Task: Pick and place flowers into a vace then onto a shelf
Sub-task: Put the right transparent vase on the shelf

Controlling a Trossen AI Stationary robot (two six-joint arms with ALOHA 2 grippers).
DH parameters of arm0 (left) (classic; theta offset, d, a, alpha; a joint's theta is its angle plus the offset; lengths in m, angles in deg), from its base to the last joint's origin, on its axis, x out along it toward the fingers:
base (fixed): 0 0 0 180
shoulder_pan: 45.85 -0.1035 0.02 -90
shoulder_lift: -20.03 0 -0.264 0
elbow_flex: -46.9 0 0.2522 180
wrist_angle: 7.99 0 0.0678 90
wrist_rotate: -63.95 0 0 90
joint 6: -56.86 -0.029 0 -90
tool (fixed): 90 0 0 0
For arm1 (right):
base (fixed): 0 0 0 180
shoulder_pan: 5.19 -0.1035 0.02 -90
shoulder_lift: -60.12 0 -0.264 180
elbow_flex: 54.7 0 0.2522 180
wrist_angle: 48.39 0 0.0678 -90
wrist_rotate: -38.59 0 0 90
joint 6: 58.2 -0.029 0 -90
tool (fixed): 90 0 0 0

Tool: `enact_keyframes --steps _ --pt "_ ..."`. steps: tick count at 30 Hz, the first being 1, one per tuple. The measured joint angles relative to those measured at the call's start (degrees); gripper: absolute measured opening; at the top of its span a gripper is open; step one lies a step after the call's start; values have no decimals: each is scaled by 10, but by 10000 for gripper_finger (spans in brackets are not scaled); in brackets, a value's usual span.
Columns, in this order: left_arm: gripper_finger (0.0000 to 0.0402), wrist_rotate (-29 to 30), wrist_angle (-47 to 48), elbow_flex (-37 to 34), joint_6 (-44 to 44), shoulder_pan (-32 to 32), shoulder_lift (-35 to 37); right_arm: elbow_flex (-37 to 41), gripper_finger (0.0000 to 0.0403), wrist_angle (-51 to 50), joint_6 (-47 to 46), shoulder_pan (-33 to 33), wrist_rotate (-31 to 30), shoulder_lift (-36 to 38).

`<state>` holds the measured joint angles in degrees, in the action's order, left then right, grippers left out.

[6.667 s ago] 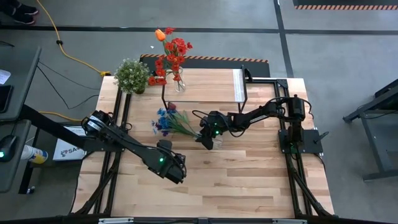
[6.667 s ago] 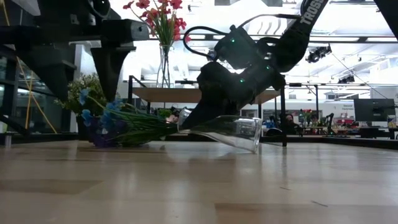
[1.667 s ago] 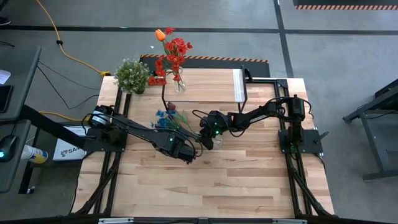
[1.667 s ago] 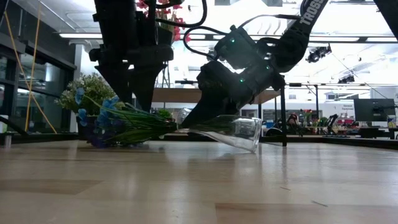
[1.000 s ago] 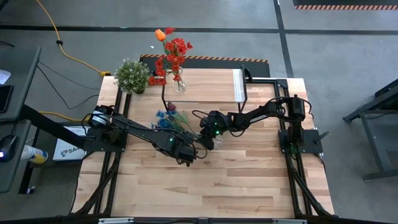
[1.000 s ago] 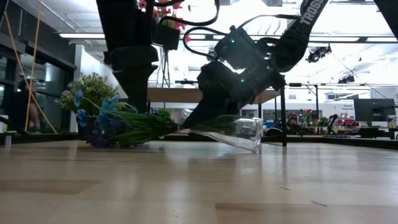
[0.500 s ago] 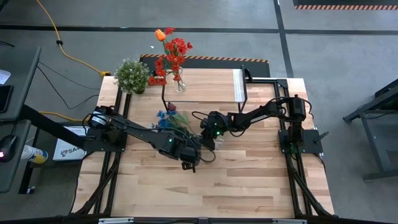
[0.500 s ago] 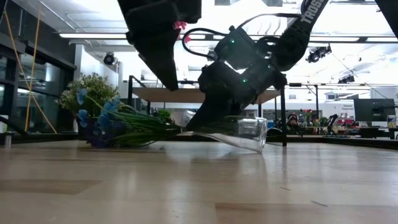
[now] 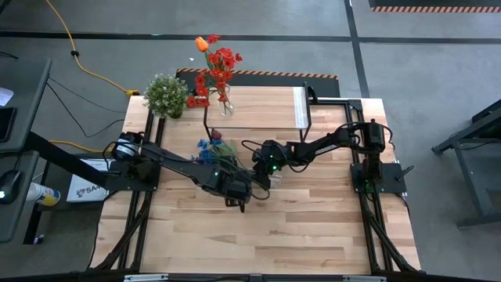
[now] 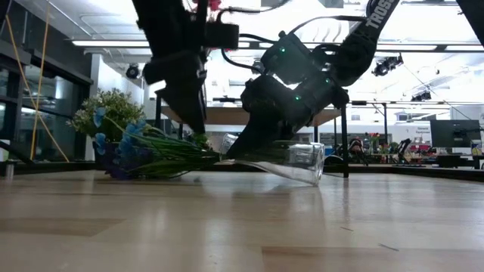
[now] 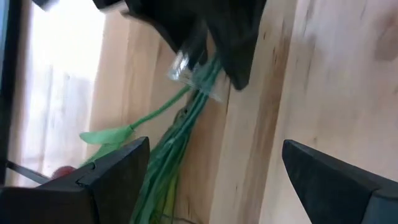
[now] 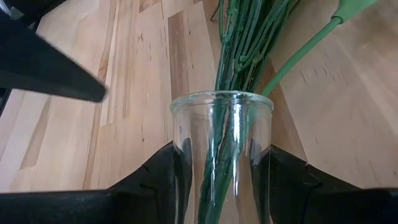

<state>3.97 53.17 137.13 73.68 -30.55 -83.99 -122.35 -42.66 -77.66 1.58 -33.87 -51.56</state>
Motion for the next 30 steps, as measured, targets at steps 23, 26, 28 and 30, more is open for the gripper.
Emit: enact_keyframes --steps 23,26,28,30 --pt "399 -11 -123 -87 -98 -68 0 1 170 0 -6 0 6 -1" --pt "399 -11 -162 -106 -112 -68 0 1 170 0 -9 0 6 -1" --pt "399 -8 -186 -119 -112 -68 0 1 170 -1 -9 0 6 -1" --pt "399 -3 -197 -126 -112 -68 0 1 170 -1 -10 0 6 -1"
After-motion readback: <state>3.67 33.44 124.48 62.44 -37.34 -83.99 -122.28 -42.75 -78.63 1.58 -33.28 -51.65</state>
